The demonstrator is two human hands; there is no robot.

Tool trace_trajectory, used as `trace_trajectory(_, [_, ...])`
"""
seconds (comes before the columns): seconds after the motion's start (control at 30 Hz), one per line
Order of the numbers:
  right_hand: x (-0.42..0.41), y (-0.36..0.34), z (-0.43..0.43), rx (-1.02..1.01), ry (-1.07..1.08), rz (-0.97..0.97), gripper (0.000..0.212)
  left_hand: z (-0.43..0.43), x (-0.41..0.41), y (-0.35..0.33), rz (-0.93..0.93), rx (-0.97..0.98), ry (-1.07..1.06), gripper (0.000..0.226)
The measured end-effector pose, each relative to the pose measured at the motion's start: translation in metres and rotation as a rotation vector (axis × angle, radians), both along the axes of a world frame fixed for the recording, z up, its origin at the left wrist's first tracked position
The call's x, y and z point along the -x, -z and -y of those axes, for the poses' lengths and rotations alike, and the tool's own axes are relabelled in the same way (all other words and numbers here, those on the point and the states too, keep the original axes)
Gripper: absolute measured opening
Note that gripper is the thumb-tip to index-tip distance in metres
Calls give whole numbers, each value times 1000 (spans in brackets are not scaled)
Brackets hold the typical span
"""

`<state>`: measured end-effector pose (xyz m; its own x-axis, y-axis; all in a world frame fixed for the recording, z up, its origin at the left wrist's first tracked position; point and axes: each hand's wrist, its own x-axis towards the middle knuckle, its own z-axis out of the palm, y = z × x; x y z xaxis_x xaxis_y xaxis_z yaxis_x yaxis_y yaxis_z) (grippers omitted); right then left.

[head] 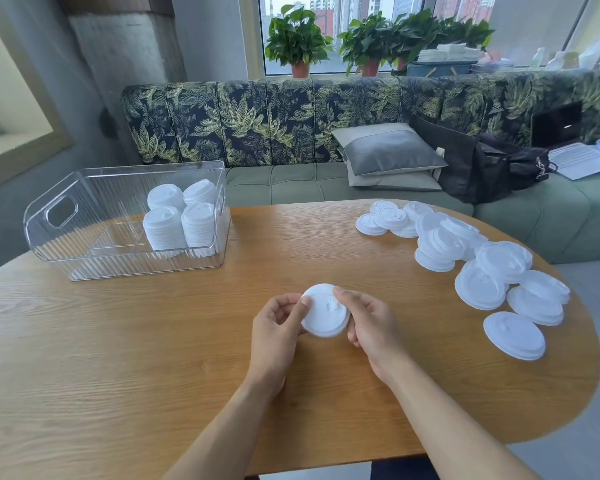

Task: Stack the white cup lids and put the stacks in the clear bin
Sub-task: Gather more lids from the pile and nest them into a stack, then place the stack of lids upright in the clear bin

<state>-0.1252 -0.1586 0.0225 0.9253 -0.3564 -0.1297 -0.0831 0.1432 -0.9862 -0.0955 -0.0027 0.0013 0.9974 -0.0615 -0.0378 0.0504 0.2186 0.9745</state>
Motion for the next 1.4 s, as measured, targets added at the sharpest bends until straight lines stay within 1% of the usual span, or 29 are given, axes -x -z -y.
trace_trajectory(0.03, [-1,-1,-1,-41,25,-9,29,1,2,-1,19,-21,-8,34])
trace_trajectory(0.07, [-2,-1,-3,-88,42,-9,29,3,6,-1,45,-54,-11,41])
trace_trajectory(0.13, [-3,-3,-8,-179,45,10,25,3,13,1,122,-165,-16,62])
trace_trajectory(0.23, [-2,-5,-22,-291,-9,14,22,-3,24,4,246,-298,-6,90])
trace_trajectory(0.27, [-1,-5,-27,-322,-30,5,24,-6,25,4,278,-345,-5,96])
trace_trajectory(0.33, [0,-6,-39,-367,-82,-24,28,-17,27,3,333,-447,-17,100])
trace_trajectory(0.43, [2,-7,-59,-367,-194,-62,28,-44,23,0,381,-553,-62,96])
trace_trajectory(0.57, [0,-5,-90,-353,-286,-75,39,-90,18,-8,450,-779,-113,92])
trace_trajectory(0.63, [-3,-5,-106,-349,-300,-73,32,-109,20,-11,461,-844,-139,92])
trace_trajectory(0.7, [-5,-5,-122,-334,-293,-67,26,-128,20,-13,487,-864,-132,89])
trace_trajectory(0.87, [-15,-6,-152,-202,-266,-37,21,-169,13,-11,562,-995,-73,74])
trace_trajectory(1.07, [-34,-13,-182,-200,-309,-36,25,-192,-5,-19,531,-947,-112,66])
trace_trajectory(1.2, [-52,-21,-197,-219,-325,4,28,-204,-27,-32,497,-917,-150,61])
trace_trajectory(1.3, [-65,-22,-204,-219,-300,12,31,-217,-61,-51,480,-866,-211,61])
trace_trajectory(1.4, [-80,-17,-206,-171,-246,0,27,-231,-106,-71,478,-856,-281,59])
